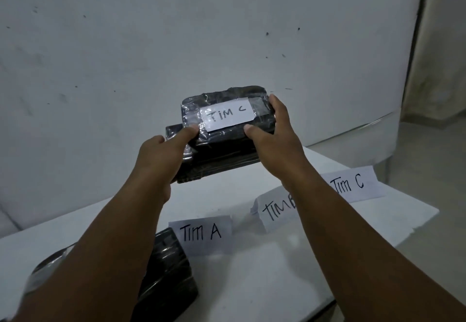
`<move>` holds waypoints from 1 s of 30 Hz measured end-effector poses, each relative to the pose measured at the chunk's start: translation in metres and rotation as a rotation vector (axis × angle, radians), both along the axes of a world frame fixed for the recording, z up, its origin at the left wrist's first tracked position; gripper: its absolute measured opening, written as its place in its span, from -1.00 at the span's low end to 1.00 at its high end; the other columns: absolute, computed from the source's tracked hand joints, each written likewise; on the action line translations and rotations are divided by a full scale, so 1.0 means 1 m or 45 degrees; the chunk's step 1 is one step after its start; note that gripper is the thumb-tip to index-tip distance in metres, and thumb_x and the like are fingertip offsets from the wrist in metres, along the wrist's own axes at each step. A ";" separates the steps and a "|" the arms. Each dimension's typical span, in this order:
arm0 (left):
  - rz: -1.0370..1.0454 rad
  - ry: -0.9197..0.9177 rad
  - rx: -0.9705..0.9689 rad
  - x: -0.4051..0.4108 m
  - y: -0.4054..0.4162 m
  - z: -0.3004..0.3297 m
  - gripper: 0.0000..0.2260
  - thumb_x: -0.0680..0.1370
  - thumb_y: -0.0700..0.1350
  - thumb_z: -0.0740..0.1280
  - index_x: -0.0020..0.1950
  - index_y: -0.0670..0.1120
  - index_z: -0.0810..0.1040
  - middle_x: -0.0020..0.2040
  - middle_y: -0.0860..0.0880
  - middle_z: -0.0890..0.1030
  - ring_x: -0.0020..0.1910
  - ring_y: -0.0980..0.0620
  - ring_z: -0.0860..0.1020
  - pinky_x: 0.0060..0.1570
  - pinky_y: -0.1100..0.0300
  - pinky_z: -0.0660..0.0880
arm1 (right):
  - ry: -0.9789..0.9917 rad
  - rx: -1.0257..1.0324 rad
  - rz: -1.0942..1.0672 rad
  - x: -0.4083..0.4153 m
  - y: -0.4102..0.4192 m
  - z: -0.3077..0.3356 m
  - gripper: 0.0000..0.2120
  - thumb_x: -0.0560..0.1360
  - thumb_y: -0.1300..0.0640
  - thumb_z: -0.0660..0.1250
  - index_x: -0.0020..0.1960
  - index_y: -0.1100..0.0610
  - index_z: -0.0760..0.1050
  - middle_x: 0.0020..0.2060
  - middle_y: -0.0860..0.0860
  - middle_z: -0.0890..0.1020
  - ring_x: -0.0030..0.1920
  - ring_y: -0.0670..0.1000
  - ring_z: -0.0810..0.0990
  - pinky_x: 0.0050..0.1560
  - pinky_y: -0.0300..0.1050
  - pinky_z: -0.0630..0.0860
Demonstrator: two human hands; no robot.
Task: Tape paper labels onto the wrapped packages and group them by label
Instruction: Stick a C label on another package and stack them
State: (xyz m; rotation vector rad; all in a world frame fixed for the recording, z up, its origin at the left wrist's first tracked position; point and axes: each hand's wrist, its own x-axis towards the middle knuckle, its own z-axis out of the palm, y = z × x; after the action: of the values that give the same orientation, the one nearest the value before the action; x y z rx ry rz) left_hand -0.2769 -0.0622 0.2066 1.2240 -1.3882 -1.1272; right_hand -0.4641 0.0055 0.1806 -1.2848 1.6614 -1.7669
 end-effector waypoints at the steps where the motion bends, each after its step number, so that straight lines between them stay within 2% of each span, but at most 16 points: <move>1: 0.002 0.007 0.018 -0.009 -0.004 0.000 -0.31 0.23 0.32 0.56 0.18 -0.09 0.58 0.16 -0.10 0.65 0.13 -0.14 0.63 0.18 -0.15 0.56 | -0.010 0.020 -0.021 -0.008 -0.003 -0.002 -0.26 0.60 -0.03 0.35 0.63 -0.18 0.00 0.21 -0.15 0.39 0.06 -0.13 0.48 0.01 -0.24 0.37; 2: 0.001 0.020 0.039 -0.020 -0.008 0.001 -0.45 0.30 0.26 0.57 0.08 -0.08 0.58 0.09 -0.09 0.65 0.07 -0.11 0.64 0.15 -0.10 0.57 | -0.028 0.054 -0.054 -0.018 -0.006 -0.003 -0.24 0.59 -0.04 0.36 0.64 -0.10 0.00 0.21 -0.13 0.40 0.10 -0.08 0.48 0.04 -0.21 0.38; 4: 0.001 0.046 0.090 -0.047 -0.016 0.000 -0.58 0.39 0.17 0.56 0.04 -0.07 0.55 0.01 -0.06 0.62 -0.02 -0.06 0.62 0.03 0.00 0.59 | -0.074 0.139 -0.127 -0.041 -0.014 -0.004 -0.28 0.56 -0.08 0.39 0.58 0.07 0.12 0.21 -0.07 0.47 0.05 -0.07 0.52 -0.09 -0.22 0.42; 6: -0.013 0.047 0.138 -0.072 -0.025 -0.003 -0.54 0.41 0.13 0.56 0.15 -0.11 0.54 -0.01 -0.05 0.61 -0.05 -0.05 0.61 -0.13 0.08 0.57 | -0.089 0.210 -0.180 -0.063 -0.022 -0.006 -0.37 0.52 -0.11 0.43 0.45 0.12 0.28 0.17 0.00 0.54 -0.02 -0.09 0.54 -0.15 -0.19 0.46; 8: -0.054 0.046 0.183 -0.097 -0.033 -0.008 -0.52 0.43 0.10 0.55 0.20 -0.13 0.53 -0.01 -0.07 0.62 -0.07 -0.04 0.62 -0.26 0.14 0.52 | -0.115 0.241 -0.220 -0.089 -0.030 -0.009 -0.39 0.47 -0.11 0.47 0.39 0.11 0.34 0.15 0.02 0.56 0.04 -0.01 0.57 -0.03 -0.10 0.54; 9: -0.085 0.038 0.213 -0.110 -0.038 -0.013 -0.52 0.43 0.09 0.55 0.21 -0.14 0.53 0.02 -0.08 0.63 -0.06 -0.04 0.63 -0.26 0.15 0.53 | -0.126 0.261 -0.237 -0.102 -0.035 -0.011 -0.38 0.45 -0.11 0.48 0.38 0.10 0.35 0.15 0.02 0.57 0.06 0.01 0.58 0.02 -0.06 0.56; 13: -0.192 -0.032 0.324 -0.159 -0.056 -0.036 -0.54 0.47 0.07 0.53 0.25 -0.14 0.55 0.06 -0.10 0.65 -0.05 -0.04 0.63 -0.21 0.13 0.55 | -0.146 0.369 -0.285 -0.152 -0.050 -0.018 -0.42 0.36 -0.09 0.49 0.30 0.11 0.46 0.10 0.05 0.63 0.05 0.06 0.62 -0.08 -0.04 0.55; 17: -0.261 -0.082 0.426 -0.202 -0.073 -0.060 -0.59 0.49 0.08 0.52 0.20 -0.12 0.56 0.03 -0.11 0.64 -0.07 -0.03 0.62 -0.15 0.12 0.58 | -0.197 0.489 -0.278 -0.195 -0.067 -0.029 -0.53 0.40 0.02 0.49 0.25 0.15 0.51 0.08 0.09 0.63 0.05 0.10 0.61 -0.17 -0.10 0.48; 20: -0.297 -0.127 0.471 -0.226 -0.085 -0.076 -0.63 0.50 0.06 0.52 0.19 -0.11 0.57 0.07 -0.11 0.64 -0.02 -0.03 0.62 -0.10 0.10 0.60 | -0.218 0.646 -0.314 -0.219 -0.083 -0.044 -0.27 0.21 -0.09 0.48 0.33 0.15 0.46 0.21 0.16 0.55 0.21 0.17 0.53 0.09 0.05 0.56; 21: -0.312 -0.148 0.484 -0.234 -0.090 -0.083 -0.64 0.50 0.05 0.51 0.20 -0.10 0.57 0.10 -0.12 0.65 0.03 -0.05 0.62 -0.03 0.07 0.61 | -0.212 0.686 -0.316 -0.228 -0.088 -0.050 -0.22 0.17 -0.09 0.46 0.35 0.15 0.44 0.25 0.18 0.51 0.24 0.19 0.50 0.12 0.10 0.56; 22: -0.326 -0.166 0.493 -0.240 -0.094 -0.088 -0.64 0.50 0.03 0.51 0.21 -0.11 0.57 0.13 -0.12 0.65 0.07 -0.07 0.63 0.03 0.03 0.62 | -0.223 0.709 -0.307 -0.236 -0.092 -0.055 -0.22 0.16 -0.08 0.45 0.34 0.15 0.44 0.25 0.18 0.50 0.23 0.19 0.50 0.07 0.09 0.57; 24: -0.341 -0.196 0.502 -0.250 -0.103 -0.097 -0.64 0.50 0.01 0.51 0.22 -0.10 0.57 0.16 -0.13 0.65 0.12 -0.09 0.63 0.06 0.00 0.62 | -0.260 0.739 -0.289 -0.245 -0.096 -0.061 -0.34 0.19 -0.03 0.45 0.25 0.15 0.46 0.20 0.18 0.53 0.13 0.18 0.56 -0.07 0.04 0.57; 27: -0.337 -0.235 0.504 -0.260 -0.114 -0.108 -0.64 0.50 0.03 0.51 0.22 -0.10 0.58 0.15 -0.12 0.64 0.14 -0.09 0.62 0.01 0.02 0.61 | -0.295 0.762 -0.250 -0.254 -0.102 -0.069 -0.57 0.33 0.05 0.49 0.13 0.17 0.47 0.12 0.17 0.58 0.06 0.20 0.61 0.10 0.16 0.61; 30: -0.318 -0.277 0.508 -0.264 -0.125 -0.115 -0.62 0.50 0.03 0.51 0.23 -0.10 0.57 0.18 -0.13 0.62 0.17 -0.11 0.59 0.14 -0.05 0.60 | -0.261 0.788 -0.248 -0.258 -0.109 -0.077 -0.63 0.43 0.09 0.48 0.13 0.21 0.44 0.09 0.18 0.57 0.07 0.22 0.60 0.15 0.20 0.58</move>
State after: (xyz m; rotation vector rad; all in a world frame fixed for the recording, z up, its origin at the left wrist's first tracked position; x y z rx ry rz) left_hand -0.5404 -0.1867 0.0916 1.5196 -1.5588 -1.5352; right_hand -0.7221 -0.1035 0.1032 -0.6621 2.0322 -1.2580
